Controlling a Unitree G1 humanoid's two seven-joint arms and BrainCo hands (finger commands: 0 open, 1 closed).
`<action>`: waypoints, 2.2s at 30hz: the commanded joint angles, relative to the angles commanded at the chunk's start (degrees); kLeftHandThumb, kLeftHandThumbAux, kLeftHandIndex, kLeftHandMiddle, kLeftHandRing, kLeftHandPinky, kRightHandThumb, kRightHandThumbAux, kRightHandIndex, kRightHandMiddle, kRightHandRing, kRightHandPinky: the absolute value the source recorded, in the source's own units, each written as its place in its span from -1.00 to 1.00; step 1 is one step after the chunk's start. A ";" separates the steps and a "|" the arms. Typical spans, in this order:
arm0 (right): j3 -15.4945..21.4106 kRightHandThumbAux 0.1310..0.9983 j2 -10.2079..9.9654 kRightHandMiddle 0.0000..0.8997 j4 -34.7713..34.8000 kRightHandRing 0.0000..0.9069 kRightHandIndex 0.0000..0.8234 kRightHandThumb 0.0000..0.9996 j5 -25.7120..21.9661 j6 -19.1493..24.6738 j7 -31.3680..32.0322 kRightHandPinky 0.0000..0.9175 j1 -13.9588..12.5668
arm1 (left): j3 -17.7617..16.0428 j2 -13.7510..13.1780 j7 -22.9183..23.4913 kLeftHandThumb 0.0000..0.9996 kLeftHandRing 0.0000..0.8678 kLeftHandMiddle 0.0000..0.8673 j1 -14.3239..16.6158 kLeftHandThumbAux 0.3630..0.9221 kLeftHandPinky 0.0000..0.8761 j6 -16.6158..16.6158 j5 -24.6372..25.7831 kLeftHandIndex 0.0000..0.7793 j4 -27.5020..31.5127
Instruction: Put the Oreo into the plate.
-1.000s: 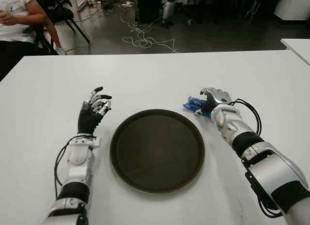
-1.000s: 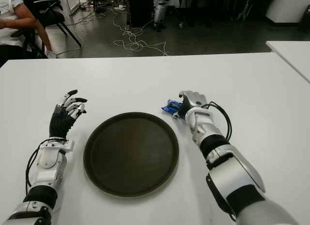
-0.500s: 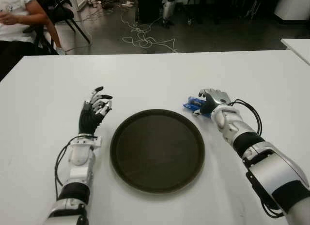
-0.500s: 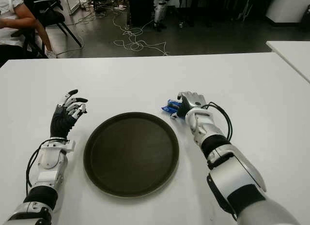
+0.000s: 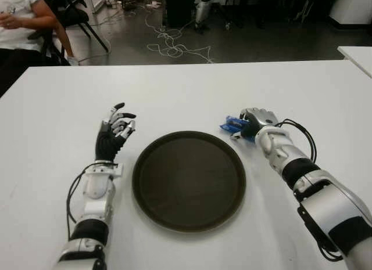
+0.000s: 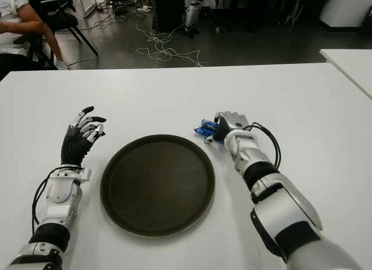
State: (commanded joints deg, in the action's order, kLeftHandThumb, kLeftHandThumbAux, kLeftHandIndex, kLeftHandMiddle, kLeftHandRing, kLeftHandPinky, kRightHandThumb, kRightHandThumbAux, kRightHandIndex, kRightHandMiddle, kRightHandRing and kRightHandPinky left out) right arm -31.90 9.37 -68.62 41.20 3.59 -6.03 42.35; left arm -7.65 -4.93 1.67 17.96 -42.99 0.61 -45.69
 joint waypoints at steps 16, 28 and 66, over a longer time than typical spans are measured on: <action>-0.49 0.20 0.84 -0.36 1.96 -0.33 -0.27 -1.00 -0.64 2.35 3.02 -0.33 0.65 | -0.11 -0.07 1.61 1.00 0.21 -0.11 -0.74 0.00 0.03 -0.19 1.29 -0.52 1.16; 0.42 0.26 2.00 -0.37 6.20 -0.35 -0.28 -1.00 -1.82 3.69 4.28 -0.31 -0.46 | -0.46 -0.73 2.00 1.00 0.22 -0.10 -1.39 0.00 0.08 -0.28 1.42 -0.54 1.63; 9.88 0.31 3.08 0.60 3.68 0.71 0.05 0.47 -9.21 -17.36 -21.06 0.73 -4.11 | -1.07 -0.52 4.74 1.00 0.22 -0.10 -2.58 0.00 0.04 1.68 4.55 -0.54 4.09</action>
State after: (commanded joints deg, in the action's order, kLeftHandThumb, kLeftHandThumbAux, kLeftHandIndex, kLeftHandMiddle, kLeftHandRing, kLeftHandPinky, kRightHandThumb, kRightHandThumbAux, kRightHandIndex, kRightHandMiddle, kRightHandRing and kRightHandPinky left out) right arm -22.02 12.45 -64.94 31.99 -13.76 -27.10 38.23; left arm -8.72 -5.45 6.41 15.37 -41.31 5.16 -41.59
